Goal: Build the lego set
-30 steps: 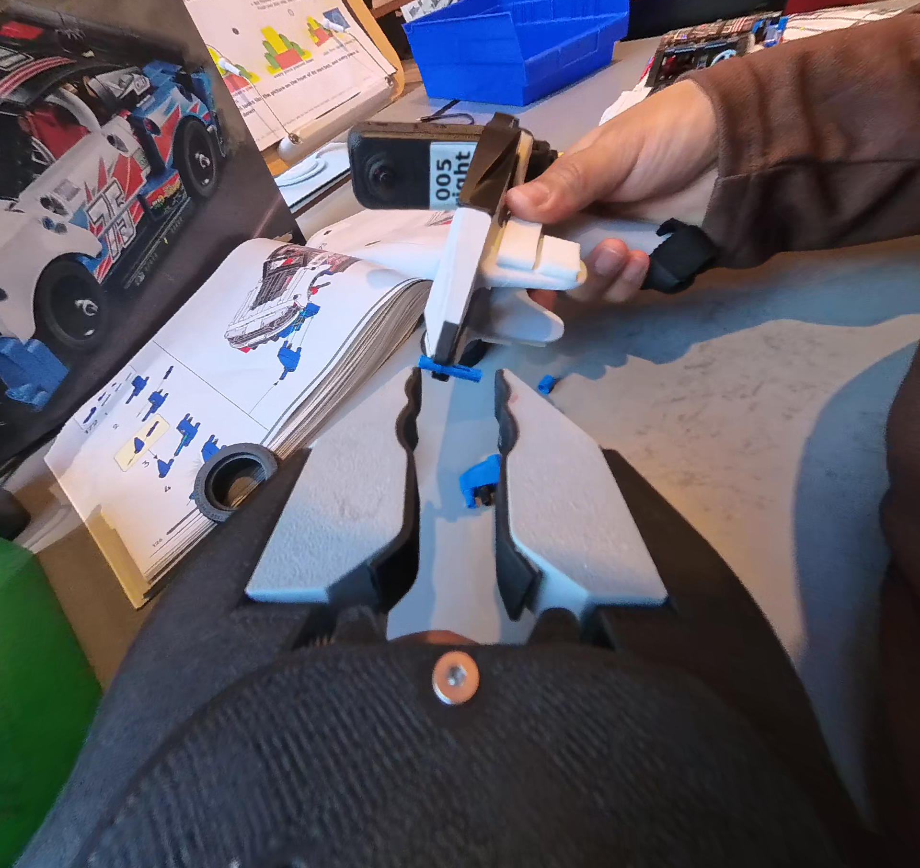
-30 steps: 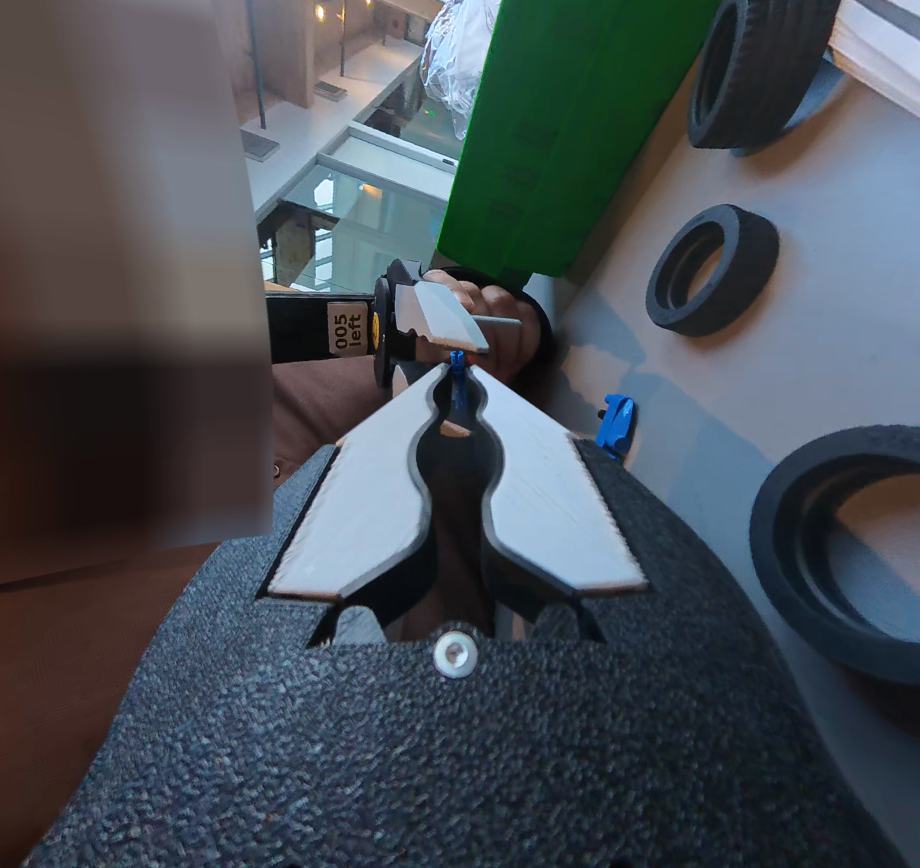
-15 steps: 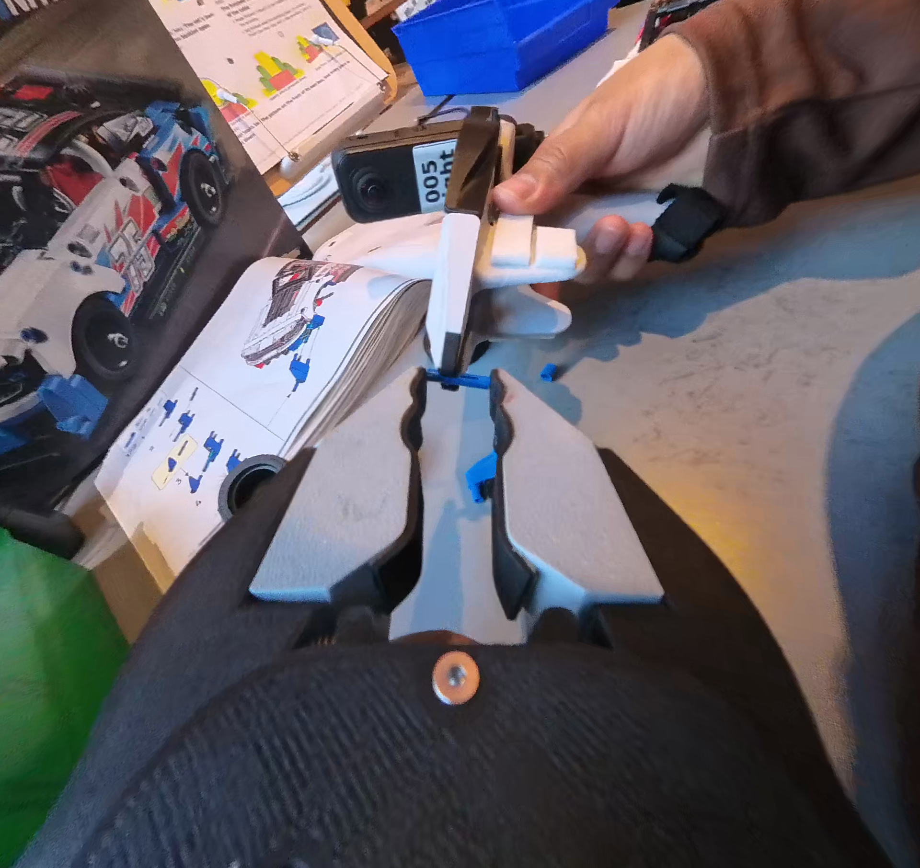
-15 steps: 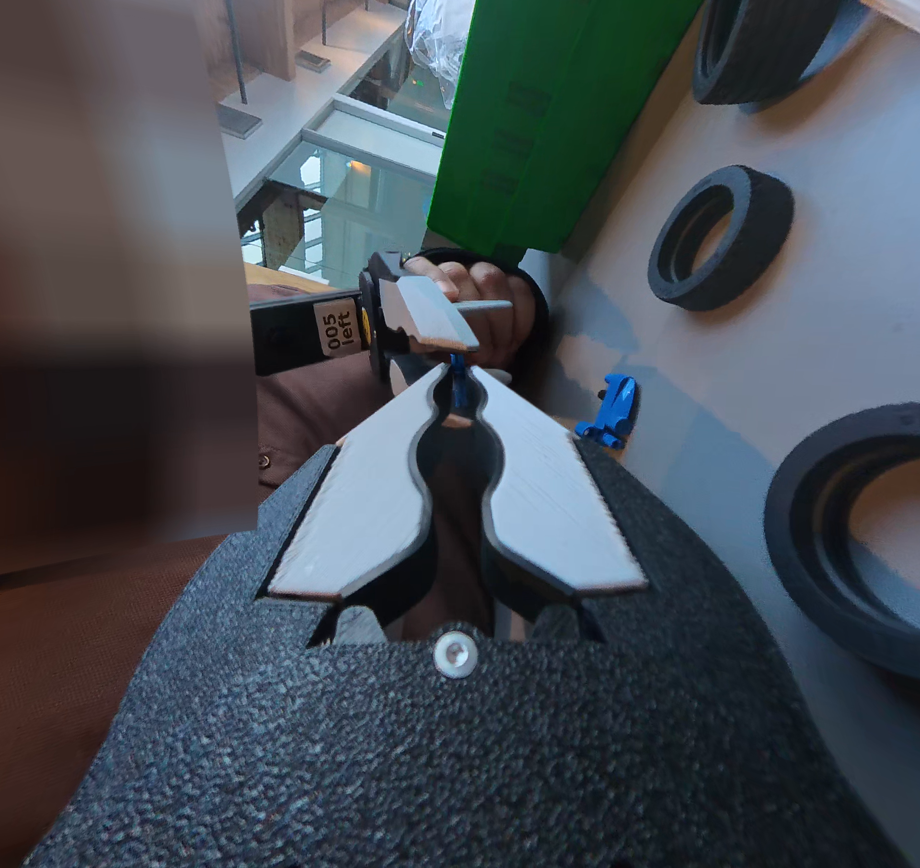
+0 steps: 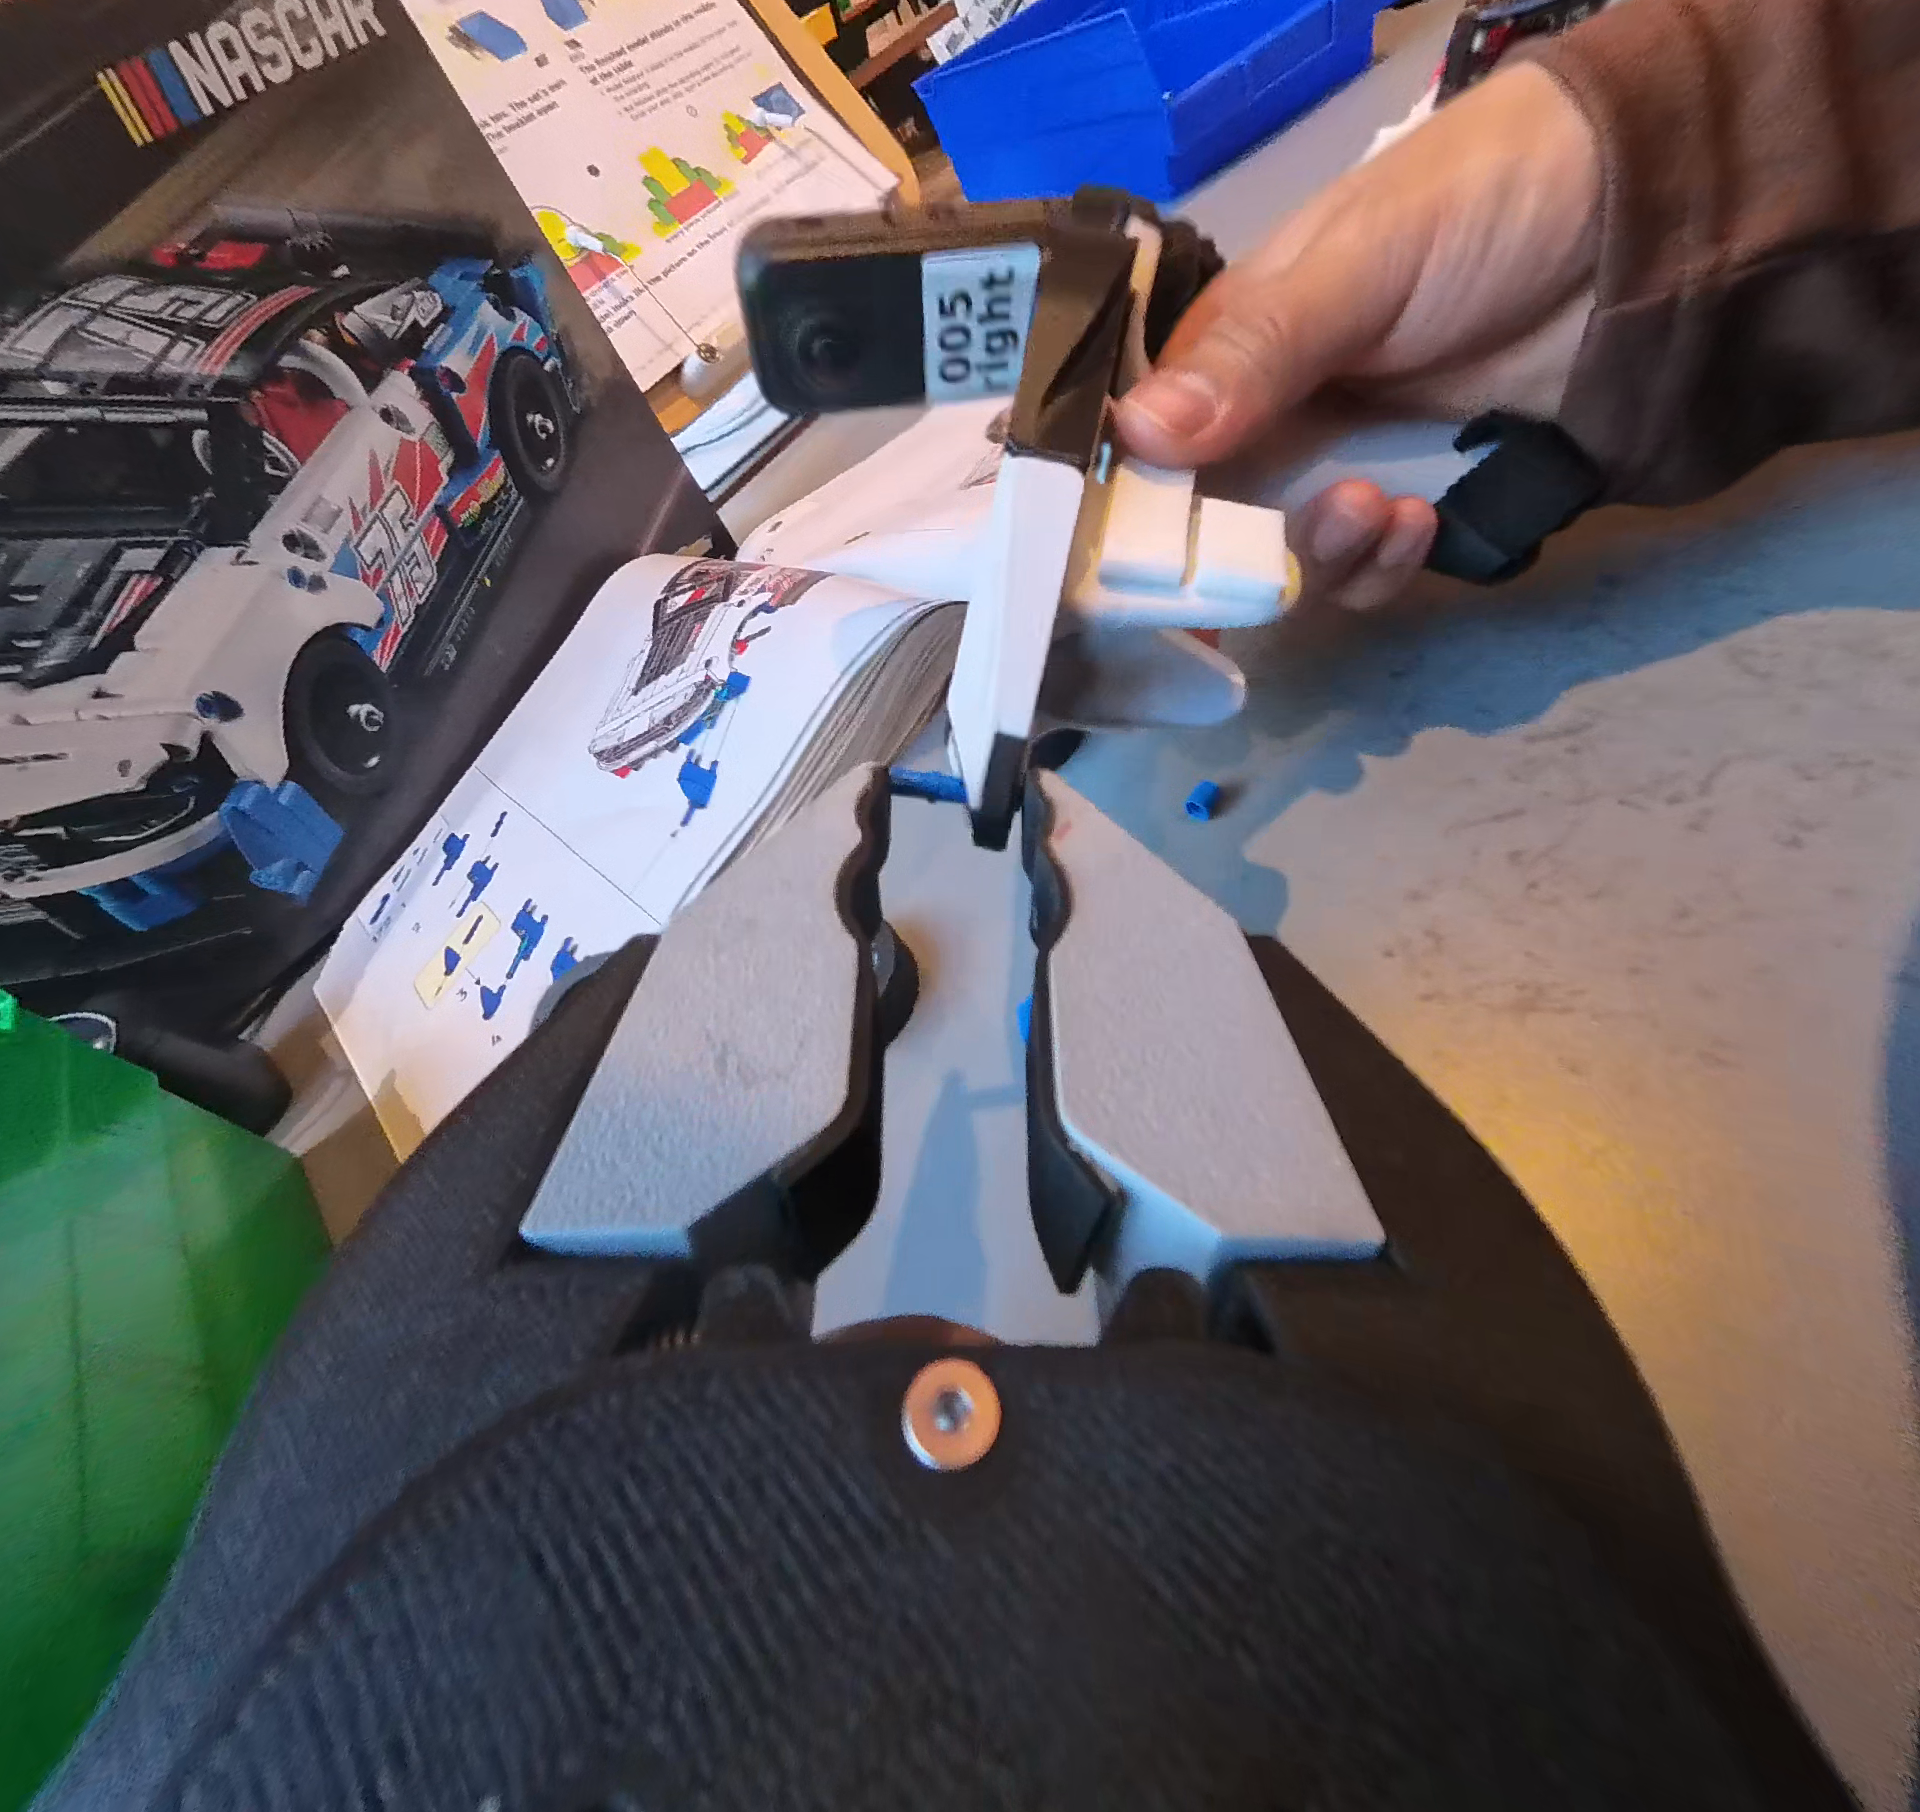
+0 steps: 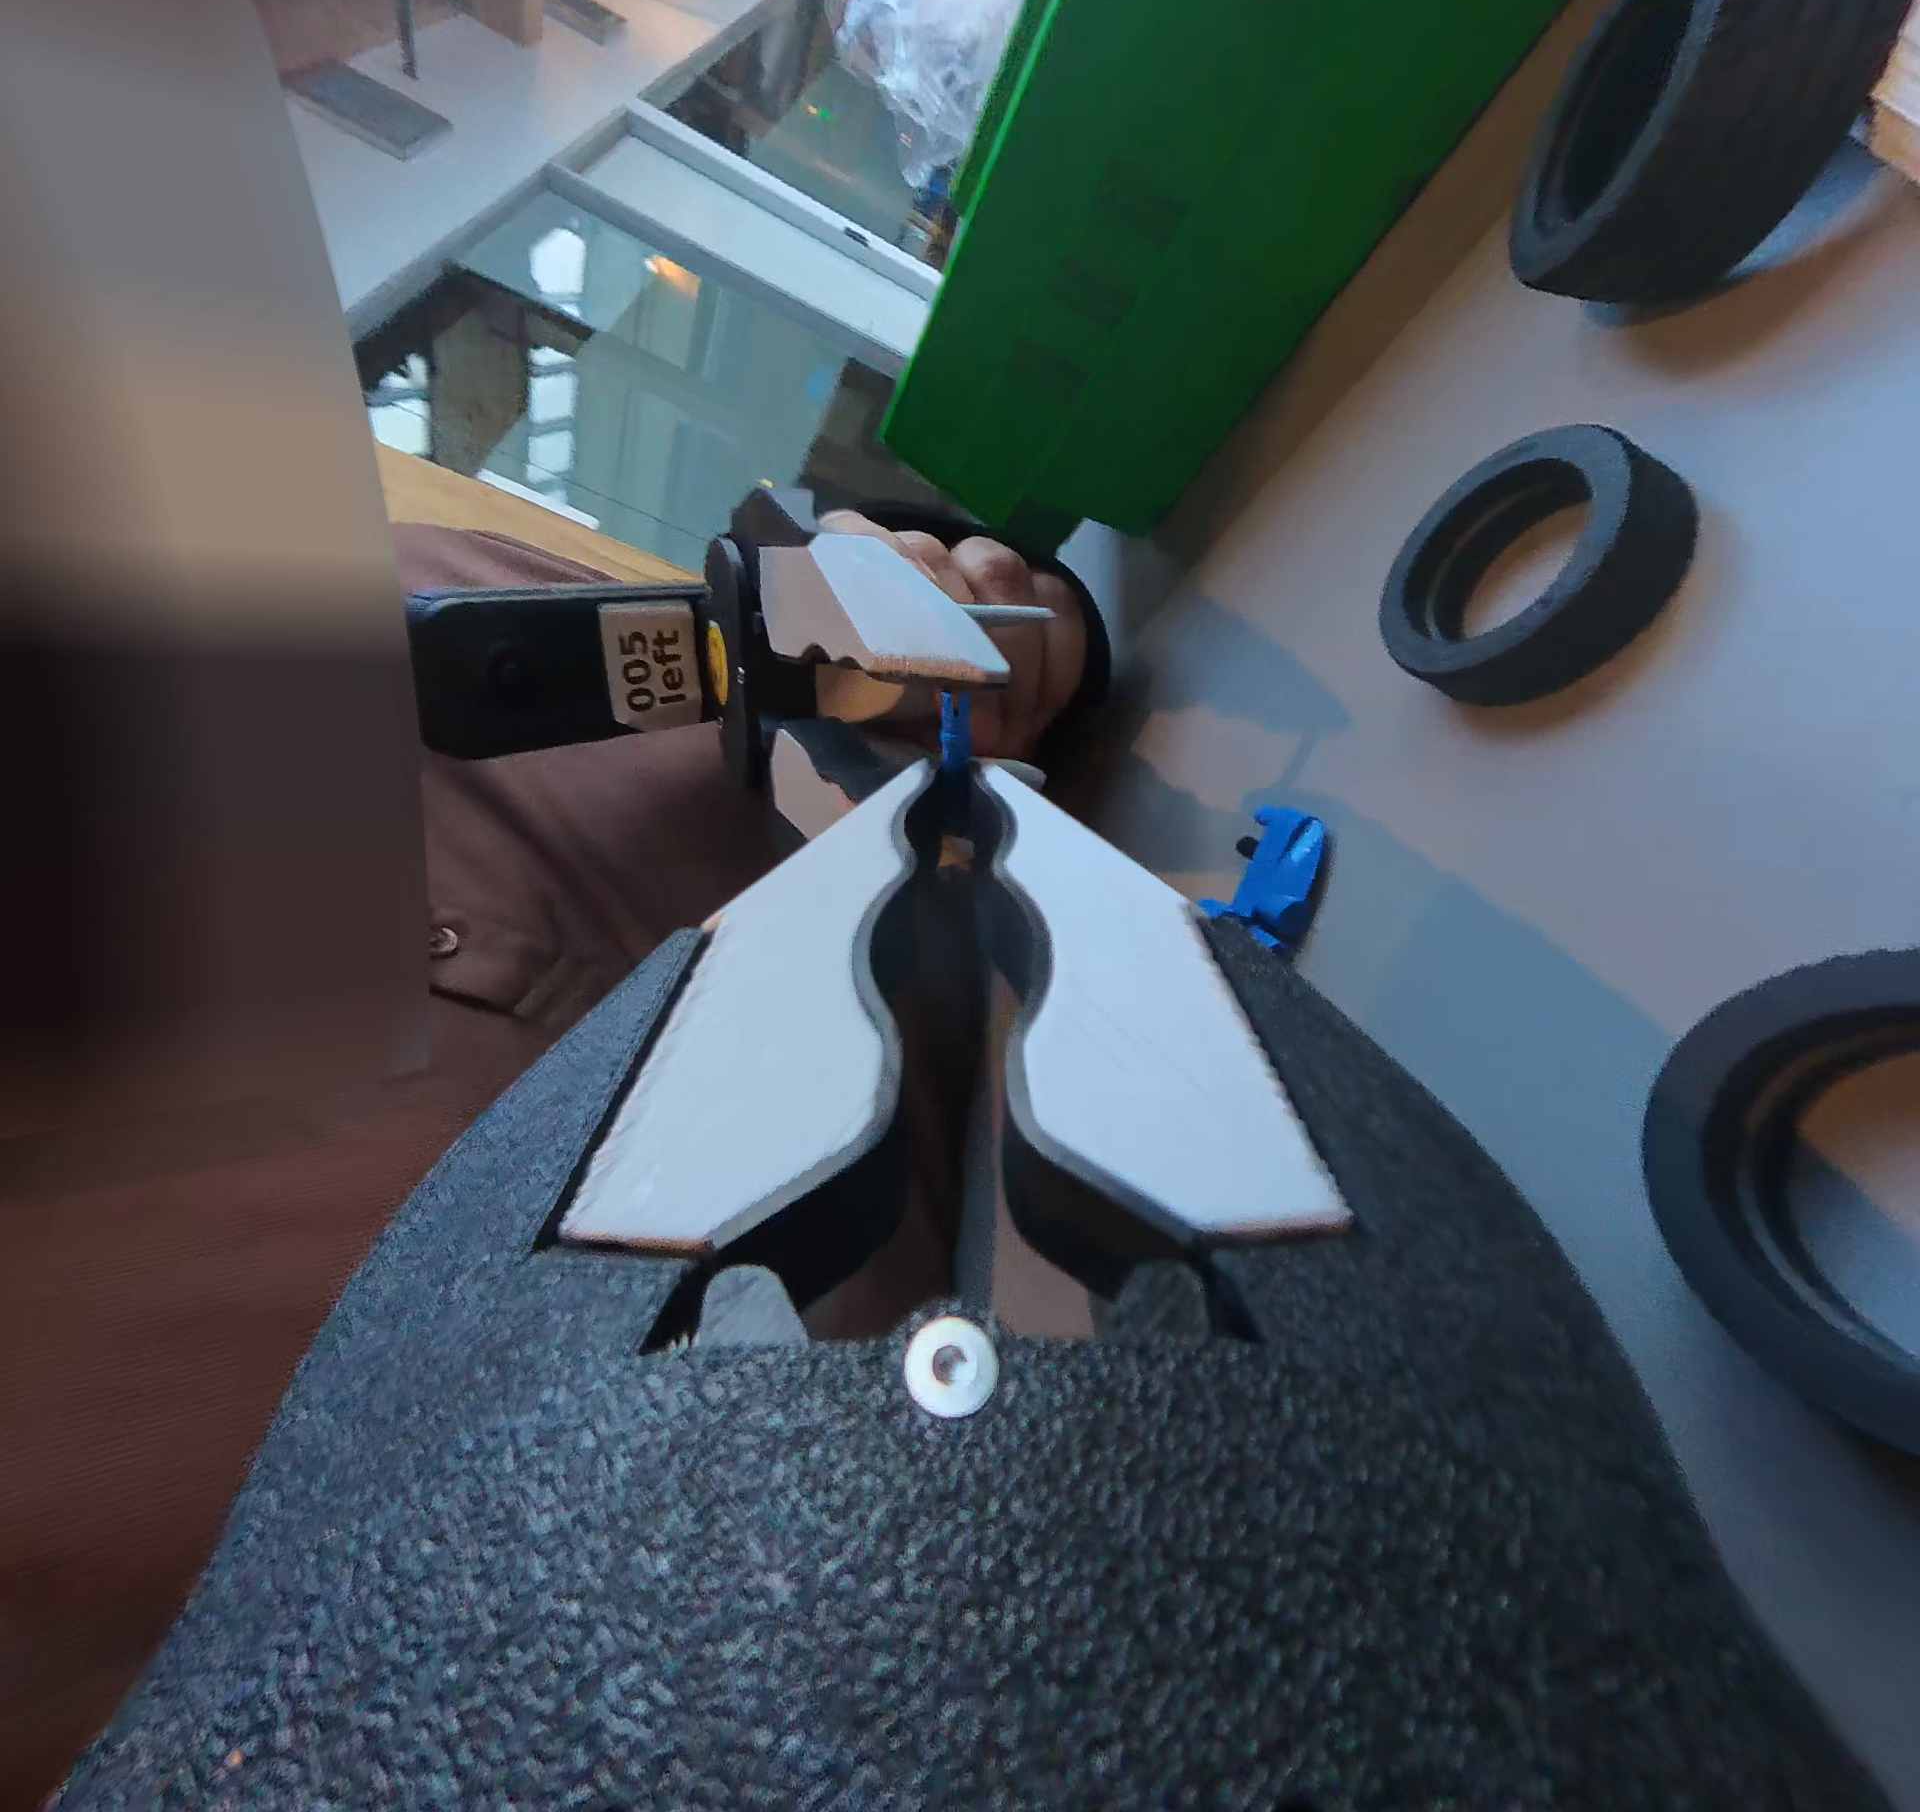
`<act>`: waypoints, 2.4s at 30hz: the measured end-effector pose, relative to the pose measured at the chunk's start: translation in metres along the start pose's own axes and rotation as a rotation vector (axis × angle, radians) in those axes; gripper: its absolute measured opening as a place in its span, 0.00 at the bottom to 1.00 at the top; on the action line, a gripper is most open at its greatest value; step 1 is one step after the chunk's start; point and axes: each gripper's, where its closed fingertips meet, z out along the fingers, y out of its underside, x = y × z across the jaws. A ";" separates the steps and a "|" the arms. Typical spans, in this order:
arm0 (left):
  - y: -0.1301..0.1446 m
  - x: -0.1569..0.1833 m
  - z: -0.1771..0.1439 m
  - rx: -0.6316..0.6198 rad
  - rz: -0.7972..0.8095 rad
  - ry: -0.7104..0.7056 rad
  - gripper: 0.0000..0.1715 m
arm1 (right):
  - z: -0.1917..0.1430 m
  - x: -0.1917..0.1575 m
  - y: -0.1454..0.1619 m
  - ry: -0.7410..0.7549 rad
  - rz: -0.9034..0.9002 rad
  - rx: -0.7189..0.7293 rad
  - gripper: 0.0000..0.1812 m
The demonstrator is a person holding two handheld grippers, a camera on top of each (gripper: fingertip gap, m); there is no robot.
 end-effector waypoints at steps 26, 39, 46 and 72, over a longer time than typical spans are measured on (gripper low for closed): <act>0.018 0.070 0.003 -0.106 0.503 0.242 0.01 | -0.028 0.013 0.076 0.311 -0.162 -0.527 0.02; 0.024 0.047 0.006 -0.169 0.029 0.257 0.00 | -0.039 0.021 0.039 0.432 -0.519 -0.280 0.06; 0.022 0.050 0.007 -0.165 -0.001 0.293 0.00 | -0.033 0.012 0.037 0.440 -0.685 -0.264 0.02; 0.018 0.024 0.002 -0.101 -0.202 0.292 0.00 | -0.033 0.010 0.012 0.430 -0.815 -0.247 0.05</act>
